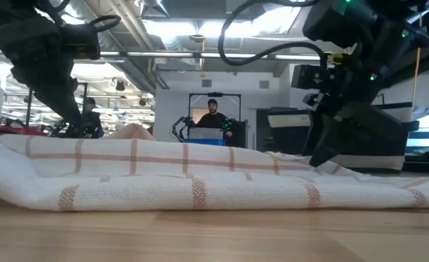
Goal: Fold towel
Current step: Fold the white with red-stripe towel
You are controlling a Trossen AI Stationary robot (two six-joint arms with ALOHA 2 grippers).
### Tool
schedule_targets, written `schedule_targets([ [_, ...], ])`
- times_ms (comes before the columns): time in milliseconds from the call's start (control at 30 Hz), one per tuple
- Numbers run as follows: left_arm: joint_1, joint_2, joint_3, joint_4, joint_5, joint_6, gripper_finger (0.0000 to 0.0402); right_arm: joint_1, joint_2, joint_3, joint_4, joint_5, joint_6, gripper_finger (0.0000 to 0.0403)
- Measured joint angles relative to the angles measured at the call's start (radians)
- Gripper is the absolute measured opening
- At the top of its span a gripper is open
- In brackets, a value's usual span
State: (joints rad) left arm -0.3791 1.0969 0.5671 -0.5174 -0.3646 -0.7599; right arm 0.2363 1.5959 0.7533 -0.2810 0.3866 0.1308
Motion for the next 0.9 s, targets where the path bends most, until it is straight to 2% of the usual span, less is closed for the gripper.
schedule_targets([
  [200,-0.001,0.0,0.0,-0.005,-0.024,0.001,0.0131,0.0,0.0,-0.005,0.026,0.119,-0.041,0.0164],
  [333,-0.001,0.0,0.0,-0.005,-0.024,-0.001,0.0131,0.0,0.004,-0.005,0.127,0.108,-0.082,0.0149],
  [467,0.0,-0.001,0.001,-0.004,-0.024,-0.024,0.0131,-0.008,0.031,-0.004,0.148,0.099,-0.086,0.0112],
  [667,0.0,0.0,-0.005,0.006,-0.024,-0.026,0.0131,-0.005,0.038,0.0,0.105,0.094,-0.064,0.0012],
  [800,0.0,0.001,-0.005,0.004,-0.024,-0.026,0.0131,0.06,-0.02,0.037,0.021,0.143,-0.004,0.0012],
  [900,-0.001,0.001,-0.005,-0.002,-0.024,-0.026,0.0131,0.164,-0.081,0.065,-0.094,0.159,0.056,0.0006],
])
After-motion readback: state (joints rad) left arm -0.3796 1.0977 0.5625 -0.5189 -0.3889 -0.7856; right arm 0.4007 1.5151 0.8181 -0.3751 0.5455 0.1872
